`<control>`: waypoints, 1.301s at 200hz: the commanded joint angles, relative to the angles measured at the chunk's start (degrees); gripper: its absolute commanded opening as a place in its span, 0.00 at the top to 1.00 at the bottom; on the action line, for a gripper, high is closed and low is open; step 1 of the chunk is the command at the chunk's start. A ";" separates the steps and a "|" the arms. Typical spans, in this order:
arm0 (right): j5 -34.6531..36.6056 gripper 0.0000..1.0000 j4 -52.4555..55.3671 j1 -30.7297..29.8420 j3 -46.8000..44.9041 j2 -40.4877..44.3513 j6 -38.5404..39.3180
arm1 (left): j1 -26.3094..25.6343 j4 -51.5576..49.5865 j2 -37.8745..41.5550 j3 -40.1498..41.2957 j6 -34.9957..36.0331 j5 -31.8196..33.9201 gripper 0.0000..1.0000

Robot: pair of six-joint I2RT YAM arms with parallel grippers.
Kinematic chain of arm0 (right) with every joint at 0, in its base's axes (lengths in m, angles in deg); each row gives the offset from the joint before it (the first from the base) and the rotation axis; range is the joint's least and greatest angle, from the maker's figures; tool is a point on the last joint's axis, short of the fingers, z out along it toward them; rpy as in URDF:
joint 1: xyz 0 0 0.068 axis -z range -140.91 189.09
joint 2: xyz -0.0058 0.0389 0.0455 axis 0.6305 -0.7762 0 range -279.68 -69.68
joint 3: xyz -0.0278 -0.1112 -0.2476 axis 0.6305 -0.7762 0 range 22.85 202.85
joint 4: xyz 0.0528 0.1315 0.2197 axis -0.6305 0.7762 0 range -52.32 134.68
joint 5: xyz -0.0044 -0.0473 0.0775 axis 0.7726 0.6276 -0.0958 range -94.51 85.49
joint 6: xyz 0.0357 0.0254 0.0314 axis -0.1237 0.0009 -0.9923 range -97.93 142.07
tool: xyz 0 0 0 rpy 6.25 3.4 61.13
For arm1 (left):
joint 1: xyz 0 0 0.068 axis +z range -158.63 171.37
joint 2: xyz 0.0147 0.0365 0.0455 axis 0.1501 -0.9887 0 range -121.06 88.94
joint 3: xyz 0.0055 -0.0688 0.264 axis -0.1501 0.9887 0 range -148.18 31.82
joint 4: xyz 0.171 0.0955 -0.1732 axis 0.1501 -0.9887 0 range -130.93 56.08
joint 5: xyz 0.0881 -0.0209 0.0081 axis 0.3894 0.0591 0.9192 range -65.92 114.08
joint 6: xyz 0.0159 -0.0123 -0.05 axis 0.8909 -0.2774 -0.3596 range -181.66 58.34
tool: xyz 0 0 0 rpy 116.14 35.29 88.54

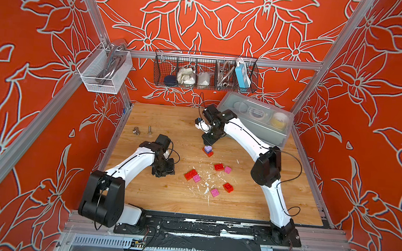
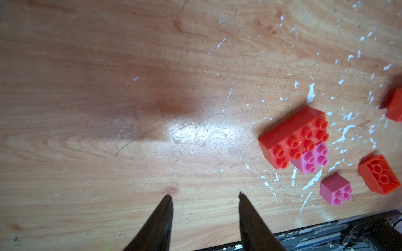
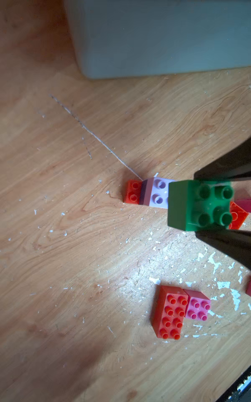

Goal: Assemble the number 1 with lego
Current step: Assemble the lego brick with the lego brick.

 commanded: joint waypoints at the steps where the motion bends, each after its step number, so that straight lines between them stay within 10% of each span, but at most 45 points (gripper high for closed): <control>1: -1.72 0.70 5.47 0.00 4.06 -2.68 3.55 | 0.21 -0.44 0.73 0.75 0.73 -0.40 0.52; 260: -2.60 0.71 2.29 2.37 -1.33 -5.17 -4.96 | 0.21 -0.70 -0.49 0.70 0.51 -0.28 0.52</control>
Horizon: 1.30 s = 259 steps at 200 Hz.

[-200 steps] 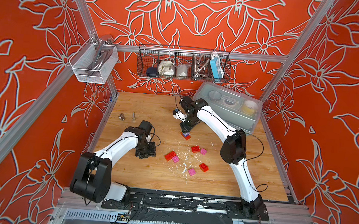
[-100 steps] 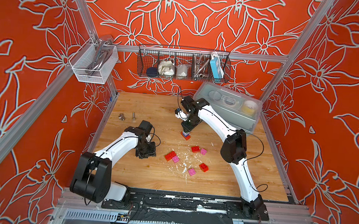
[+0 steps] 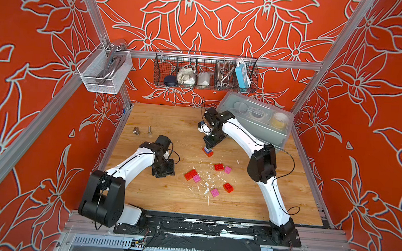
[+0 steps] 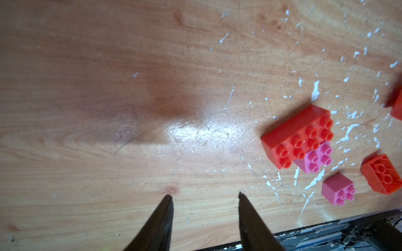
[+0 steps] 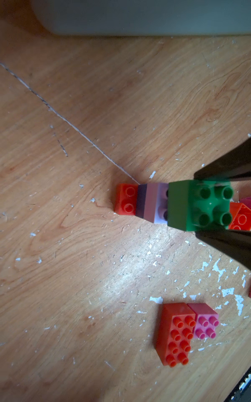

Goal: Assemble the number 1 with lego
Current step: Assemble the lego brick with the lego brick.

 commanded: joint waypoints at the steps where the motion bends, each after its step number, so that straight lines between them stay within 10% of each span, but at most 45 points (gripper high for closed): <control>1: -1.38 0.71 0.53 0.36 -1.44 -1.48 -1.23 | 0.21 -0.85 -0.39 0.23 0.50 -0.10 0.52; 259: 8.87 0.74 9.69 -3.07 10.56 -10.77 -2.53 | -0.05 -1.20 -0.65 0.20 0.28 0.56 0.53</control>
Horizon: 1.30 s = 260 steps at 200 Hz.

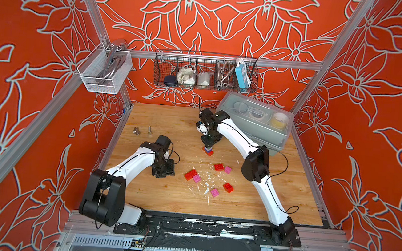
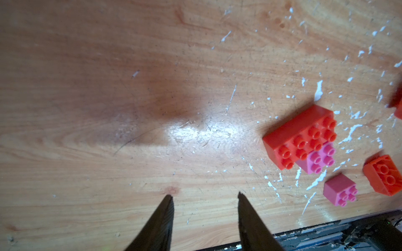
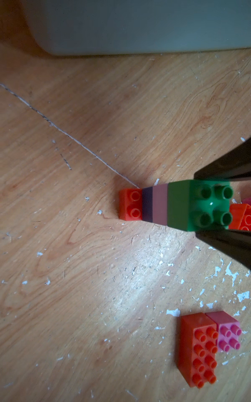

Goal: Assemble the number 1 with lego
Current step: Assemble the lego brick with the lego brick, then pick up the lego brick from the center of the board.

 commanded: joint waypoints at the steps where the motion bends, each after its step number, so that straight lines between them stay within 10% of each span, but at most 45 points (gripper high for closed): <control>1: 1.80 0.75 3.63 -0.82 -0.15 -4.45 1.31 | -0.03 -1.16 -0.29 0.16 0.23 0.53 0.53; 71: -2.75 0.74 3.53 0.67 -1.66 -4.59 -2.54 | -0.29 -1.34 0.25 0.14 0.18 0.85 0.53; 138: -2.18 0.31 -0.03 0.50 -11.99 12.40 -8.24 | -0.38 -0.83 3.03 0.26 0.32 1.13 0.53; 260: -4.16 0.41 -27.66 -1.71 -72.31 50.66 -4.20 | -1.62 1.13 15.23 2.23 -2.21 2.10 0.43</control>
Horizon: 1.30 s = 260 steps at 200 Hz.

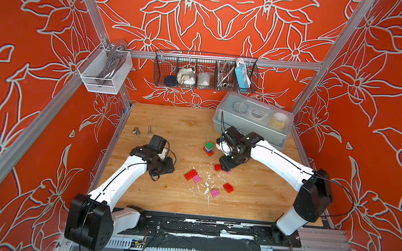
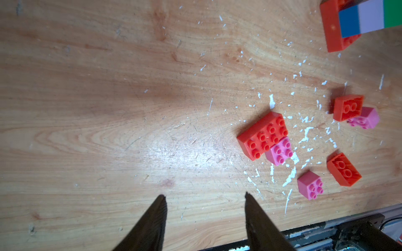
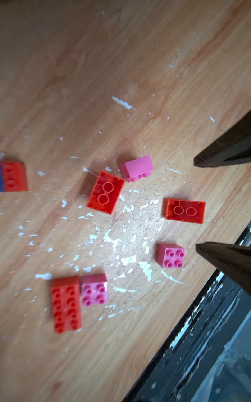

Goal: Assemble the number 1 with lego
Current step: Pick up the lego brick from the center of the board.

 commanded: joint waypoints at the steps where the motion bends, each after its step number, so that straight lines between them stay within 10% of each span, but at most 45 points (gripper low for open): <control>1: 1.31 0.41 -7.67 -0.85 -6.25 2.30 4.35 | -1.07 0.25 1.89 0.79 -0.55 0.37 0.43; 260: 3.67 0.30 -22.41 -2.40 -5.54 -12.63 1.09 | -6.34 -1.68 6.25 1.55 -5.48 6.89 0.47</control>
